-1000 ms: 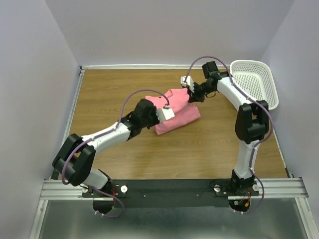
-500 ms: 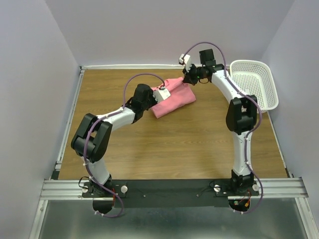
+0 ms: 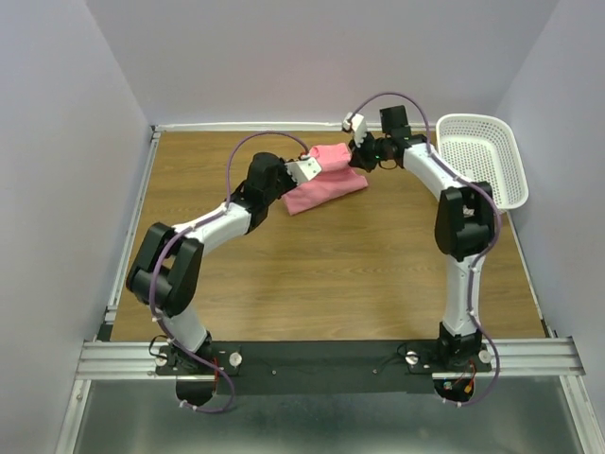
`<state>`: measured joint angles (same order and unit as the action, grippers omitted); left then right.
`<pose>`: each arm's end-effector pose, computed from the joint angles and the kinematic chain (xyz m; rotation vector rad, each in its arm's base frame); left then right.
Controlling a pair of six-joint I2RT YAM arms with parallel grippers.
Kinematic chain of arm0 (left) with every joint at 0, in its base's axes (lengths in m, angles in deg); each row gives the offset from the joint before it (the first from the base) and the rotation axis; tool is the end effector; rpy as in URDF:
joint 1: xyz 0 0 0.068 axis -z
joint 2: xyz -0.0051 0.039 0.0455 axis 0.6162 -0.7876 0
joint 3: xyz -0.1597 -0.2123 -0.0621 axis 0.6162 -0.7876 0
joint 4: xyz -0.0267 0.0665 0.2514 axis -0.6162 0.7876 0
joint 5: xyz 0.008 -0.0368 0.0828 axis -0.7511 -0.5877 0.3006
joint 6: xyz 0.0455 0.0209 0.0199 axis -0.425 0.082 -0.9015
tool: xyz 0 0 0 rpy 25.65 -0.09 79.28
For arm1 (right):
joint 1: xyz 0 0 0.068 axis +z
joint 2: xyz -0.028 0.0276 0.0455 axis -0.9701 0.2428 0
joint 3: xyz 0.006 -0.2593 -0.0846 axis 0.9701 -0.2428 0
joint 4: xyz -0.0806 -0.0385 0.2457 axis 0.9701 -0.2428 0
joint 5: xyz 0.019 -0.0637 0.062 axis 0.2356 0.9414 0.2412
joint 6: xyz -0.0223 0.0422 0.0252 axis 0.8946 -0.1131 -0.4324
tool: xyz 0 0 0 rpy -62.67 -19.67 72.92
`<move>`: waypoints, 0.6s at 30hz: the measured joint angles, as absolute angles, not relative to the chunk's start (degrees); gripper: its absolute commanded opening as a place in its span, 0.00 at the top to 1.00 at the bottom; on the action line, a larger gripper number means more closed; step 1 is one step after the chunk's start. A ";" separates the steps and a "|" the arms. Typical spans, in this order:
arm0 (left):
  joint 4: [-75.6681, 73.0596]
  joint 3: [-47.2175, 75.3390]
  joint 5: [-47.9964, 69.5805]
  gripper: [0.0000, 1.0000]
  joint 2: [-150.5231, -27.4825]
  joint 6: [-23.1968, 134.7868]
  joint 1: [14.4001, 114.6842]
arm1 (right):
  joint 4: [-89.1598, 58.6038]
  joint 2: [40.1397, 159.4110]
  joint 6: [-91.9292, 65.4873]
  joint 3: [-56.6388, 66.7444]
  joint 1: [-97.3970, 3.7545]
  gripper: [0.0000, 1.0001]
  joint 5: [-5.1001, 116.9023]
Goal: Fold and stack the t-shirts
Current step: Fold the tshirt
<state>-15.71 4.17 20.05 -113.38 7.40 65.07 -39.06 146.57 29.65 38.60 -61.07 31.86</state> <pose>0.3548 -0.1803 0.2329 1.0158 1.6523 0.1305 0.4876 0.1489 0.2290 -1.1957 1.8777 0.4401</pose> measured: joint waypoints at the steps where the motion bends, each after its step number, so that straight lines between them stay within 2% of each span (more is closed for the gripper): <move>1: -14.99 2.99 19.04 1.00 -111.16 7.40 65.51 | -39.15 144.21 30.61 35.30 -61.07 0.99 31.73; 8: -12.70 -6.41 14.74 1.00 -96.47 8.45 74.05 | -38.36 125.26 35.02 14.69 -61.07 0.99 30.96; 18: -8.48 -17.18 15.15 1.00 -92.64 16.71 88.78 | -38.58 98.02 39.64 -13.39 -61.07 0.99 31.07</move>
<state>-8.48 -17.18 15.15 -92.64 16.71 88.78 -38.58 98.02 39.64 -13.39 -61.07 31.07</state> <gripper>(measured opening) 0.009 0.012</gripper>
